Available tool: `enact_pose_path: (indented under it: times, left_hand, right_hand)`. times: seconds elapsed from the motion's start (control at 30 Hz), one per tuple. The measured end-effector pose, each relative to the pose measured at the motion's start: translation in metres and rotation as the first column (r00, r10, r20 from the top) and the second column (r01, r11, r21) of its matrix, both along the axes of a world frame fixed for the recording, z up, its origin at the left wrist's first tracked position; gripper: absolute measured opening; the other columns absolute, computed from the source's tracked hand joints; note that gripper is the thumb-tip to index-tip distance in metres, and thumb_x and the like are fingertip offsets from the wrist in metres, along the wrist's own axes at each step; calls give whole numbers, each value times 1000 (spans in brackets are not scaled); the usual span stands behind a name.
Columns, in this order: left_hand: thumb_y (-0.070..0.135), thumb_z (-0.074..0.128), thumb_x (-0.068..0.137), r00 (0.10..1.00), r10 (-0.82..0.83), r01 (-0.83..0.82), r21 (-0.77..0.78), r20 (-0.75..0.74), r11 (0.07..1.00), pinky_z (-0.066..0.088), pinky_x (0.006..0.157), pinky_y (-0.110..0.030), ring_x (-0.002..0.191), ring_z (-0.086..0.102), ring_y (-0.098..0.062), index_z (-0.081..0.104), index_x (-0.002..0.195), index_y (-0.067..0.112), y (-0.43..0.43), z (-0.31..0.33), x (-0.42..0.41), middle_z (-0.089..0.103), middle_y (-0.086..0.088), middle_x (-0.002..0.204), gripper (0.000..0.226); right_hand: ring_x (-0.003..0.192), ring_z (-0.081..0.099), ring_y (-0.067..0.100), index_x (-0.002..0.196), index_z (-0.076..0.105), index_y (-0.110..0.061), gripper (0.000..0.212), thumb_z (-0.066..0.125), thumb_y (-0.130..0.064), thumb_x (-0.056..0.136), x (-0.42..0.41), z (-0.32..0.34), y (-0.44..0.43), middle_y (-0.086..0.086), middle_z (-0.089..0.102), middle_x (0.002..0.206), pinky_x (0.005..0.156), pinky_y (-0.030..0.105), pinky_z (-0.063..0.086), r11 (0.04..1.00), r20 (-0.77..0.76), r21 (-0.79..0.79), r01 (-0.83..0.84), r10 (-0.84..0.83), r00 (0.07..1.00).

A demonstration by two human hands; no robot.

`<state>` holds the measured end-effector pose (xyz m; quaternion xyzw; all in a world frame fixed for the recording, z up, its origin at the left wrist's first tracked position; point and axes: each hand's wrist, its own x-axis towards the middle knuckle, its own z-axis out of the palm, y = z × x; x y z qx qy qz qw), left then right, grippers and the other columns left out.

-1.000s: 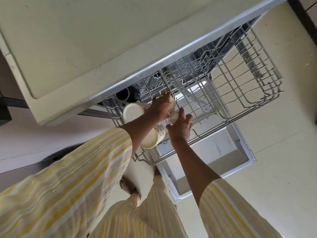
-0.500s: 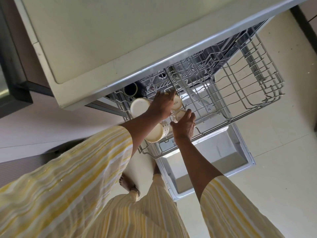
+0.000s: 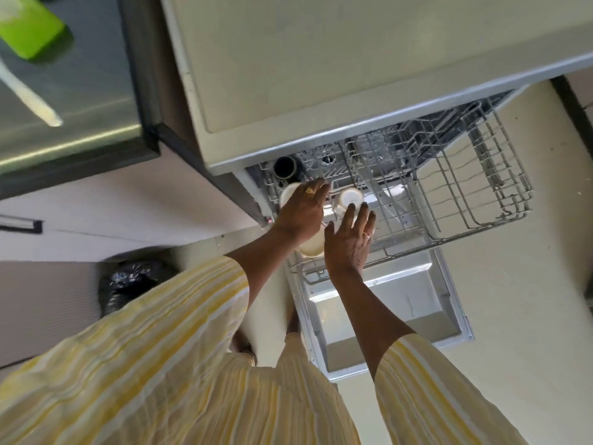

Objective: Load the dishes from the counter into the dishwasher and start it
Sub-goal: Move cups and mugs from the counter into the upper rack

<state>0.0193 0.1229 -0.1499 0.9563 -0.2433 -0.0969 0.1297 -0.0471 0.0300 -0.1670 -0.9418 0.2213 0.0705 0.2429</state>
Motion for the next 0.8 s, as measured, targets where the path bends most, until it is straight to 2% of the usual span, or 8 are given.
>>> enact_pose_path:
  times: [0.1, 0.2, 0.3, 0.37, 0.43, 0.53, 0.6, 0.8]
  left_hand:
    - [-1, 59, 83, 989, 146, -148, -49, -35, 988, 34, 109, -39, 132, 37, -35, 34, 140, 0, 29, 16, -19, 38, -20, 144, 63]
    - [-2, 70, 72, 970, 237, -241, -118, -47, 963, 46, 98, -45, 115, 54, -41, 47, 129, -7, 64, 25, -38, 54, -26, 127, 62]
    - [12, 44, 86, 950, 311, -312, -109, -26, 944, 48, 96, -42, 112, 57, -36, 51, 126, -6, 101, 43, -56, 58, -23, 123, 44]
    - [17, 26, 95, 940, 340, -338, -48, 40, 940, 46, 95, -39, 110, 58, -35, 54, 123, -6, 128, 46, -69, 59, -22, 121, 46]
    - [15, 22, 99, 913, 393, -395, -5, 109, 919, 46, 94, -40, 108, 59, -36, 56, 119, -9, 157, 50, -80, 61, -23, 118, 46]
    - [7, 44, 88, 806, 576, -578, -30, 133, 816, 48, 93, -40, 107, 61, -35, 57, 120, -8, 200, 66, -97, 61, -23, 118, 37]
    - [8, 52, 85, 723, 682, -680, -60, 113, 731, 43, 99, -40, 114, 57, -35, 52, 126, -6, 227, 81, -109, 57, -22, 125, 43]
    - [20, 33, 100, 500, 851, -857, -48, 162, 513, 15, 116, -34, 139, 29, -27, 28, 144, 4, 311, 105, -138, 32, -13, 149, 47]
  right_hand:
    - [133, 34, 41, 135, 43, 0, 50, 55, -20, 91, -2, 14, 22, 24, 39, 143, 105, 54, 34, 983, 131, -74, -167, 176, 976]
    - [118, 53, 41, 124, 55, 1, 43, 52, -22, 87, -5, 30, 46, 25, 56, 126, 93, 51, 48, 918, 195, -122, -376, 394, 898]
    - [113, 58, 35, 119, 59, -1, 39, 47, -21, 88, -7, 49, 77, 20, 61, 120, 96, 45, 48, 765, 193, -200, -612, 643, 741]
    - [111, 59, 33, 117, 61, -2, 37, 42, -19, 90, -5, 58, 101, 18, 62, 119, 97, 43, 47, 665, 213, -214, -715, 747, 630]
    - [111, 59, 33, 116, 62, -2, 37, 39, -18, 91, -3, 63, 128, 18, 62, 119, 97, 43, 46, 571, 232, -221, -791, 818, 526]
    - [112, 59, 33, 116, 62, 0, 41, 31, -19, 96, -1, 78, 173, 18, 62, 119, 98, 43, 46, 428, 250, -244, -870, 895, 370]
    - [110, 60, 32, 115, 63, 1, 48, 22, -20, 99, -1, 92, 204, 18, 64, 117, 99, 42, 46, 339, 252, -269, -902, 928, 274]
    - [112, 61, 30, 116, 62, 2, 55, 17, -26, 102, 0, 122, 301, 18, 64, 118, 98, 40, 45, 128, 345, -294, -947, 939, 20]
